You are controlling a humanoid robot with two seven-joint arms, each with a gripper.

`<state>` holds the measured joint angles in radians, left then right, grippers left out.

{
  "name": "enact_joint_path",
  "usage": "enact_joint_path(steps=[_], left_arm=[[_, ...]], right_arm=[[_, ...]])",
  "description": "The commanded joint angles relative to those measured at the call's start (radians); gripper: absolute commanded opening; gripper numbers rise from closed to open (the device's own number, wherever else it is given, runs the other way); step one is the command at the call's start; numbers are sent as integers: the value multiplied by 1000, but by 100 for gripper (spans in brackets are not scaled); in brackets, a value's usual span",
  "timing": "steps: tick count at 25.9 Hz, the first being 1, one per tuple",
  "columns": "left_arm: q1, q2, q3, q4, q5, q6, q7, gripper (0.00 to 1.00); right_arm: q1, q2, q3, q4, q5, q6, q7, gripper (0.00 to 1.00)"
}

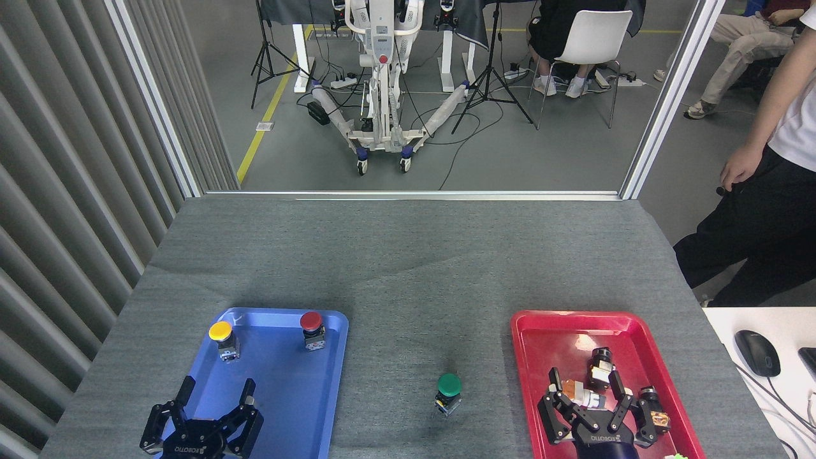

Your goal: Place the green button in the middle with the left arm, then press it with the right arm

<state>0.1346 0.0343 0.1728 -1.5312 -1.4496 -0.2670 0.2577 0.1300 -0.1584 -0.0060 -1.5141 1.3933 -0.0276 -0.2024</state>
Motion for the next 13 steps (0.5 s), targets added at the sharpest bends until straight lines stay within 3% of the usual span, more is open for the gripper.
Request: enact_joint_path(steps=[1, 13], left_arm=[[2, 3, -1, -18, 2, -6, 0, 99], [8, 6, -41, -46, 0, -11, -3, 99]], right_arm=[[3, 0, 0, -1, 0, -2, 6, 100], [3, 3, -2, -8, -2, -11, -2, 100]])
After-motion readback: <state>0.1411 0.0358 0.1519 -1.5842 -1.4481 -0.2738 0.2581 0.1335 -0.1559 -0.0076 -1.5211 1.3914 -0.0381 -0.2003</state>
